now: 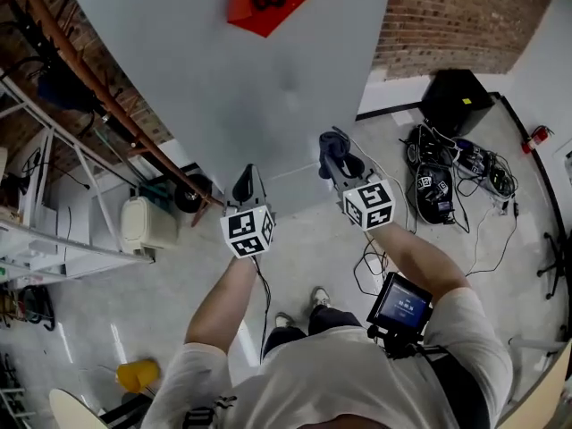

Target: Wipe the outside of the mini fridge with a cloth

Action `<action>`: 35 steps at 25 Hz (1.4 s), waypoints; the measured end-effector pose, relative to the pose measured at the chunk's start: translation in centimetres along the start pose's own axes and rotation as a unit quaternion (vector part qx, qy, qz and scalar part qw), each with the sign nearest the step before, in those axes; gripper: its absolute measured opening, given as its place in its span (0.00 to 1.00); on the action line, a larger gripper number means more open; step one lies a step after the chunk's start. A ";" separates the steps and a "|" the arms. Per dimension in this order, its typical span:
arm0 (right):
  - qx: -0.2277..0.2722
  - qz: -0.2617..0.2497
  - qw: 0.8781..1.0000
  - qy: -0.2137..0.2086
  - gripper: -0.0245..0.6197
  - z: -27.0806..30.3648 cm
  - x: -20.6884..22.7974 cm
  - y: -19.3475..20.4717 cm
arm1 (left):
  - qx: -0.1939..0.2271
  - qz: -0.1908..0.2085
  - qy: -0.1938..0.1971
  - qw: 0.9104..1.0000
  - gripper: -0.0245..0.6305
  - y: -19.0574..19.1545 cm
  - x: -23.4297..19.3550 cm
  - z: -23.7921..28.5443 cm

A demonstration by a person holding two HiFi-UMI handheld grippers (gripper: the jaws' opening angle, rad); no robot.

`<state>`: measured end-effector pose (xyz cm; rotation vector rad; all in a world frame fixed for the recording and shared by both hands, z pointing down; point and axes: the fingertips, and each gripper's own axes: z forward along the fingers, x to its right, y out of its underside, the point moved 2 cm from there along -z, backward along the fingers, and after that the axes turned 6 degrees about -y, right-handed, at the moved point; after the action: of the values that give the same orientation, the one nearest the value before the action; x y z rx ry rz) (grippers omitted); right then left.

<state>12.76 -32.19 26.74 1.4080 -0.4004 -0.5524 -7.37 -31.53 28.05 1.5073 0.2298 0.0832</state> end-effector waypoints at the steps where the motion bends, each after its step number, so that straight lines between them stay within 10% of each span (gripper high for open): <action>1: 0.005 -0.005 1.000 -0.005 0.16 -0.4 -0.2 -1.0 | 0.006 0.001 -0.003 1.000 0.04 -0.9 0.0 -0.8; 22: 0.022 0.063 0.998 0.021 0.16 -12.9 -18.2 -2.6 | 0.037 -0.005 0.054 0.998 0.04 -2.4 -3.6 -19.3; 35: 0.000 0.071 0.997 0.038 0.16 -18.8 -20.6 -1.5 | 0.029 -0.018 0.061 0.998 0.04 -1.6 -1.9 -23.8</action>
<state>6.61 -5.07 24.09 1.3847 -0.4358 -0.3814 -14.17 -8.77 25.50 1.5570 0.3608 0.1409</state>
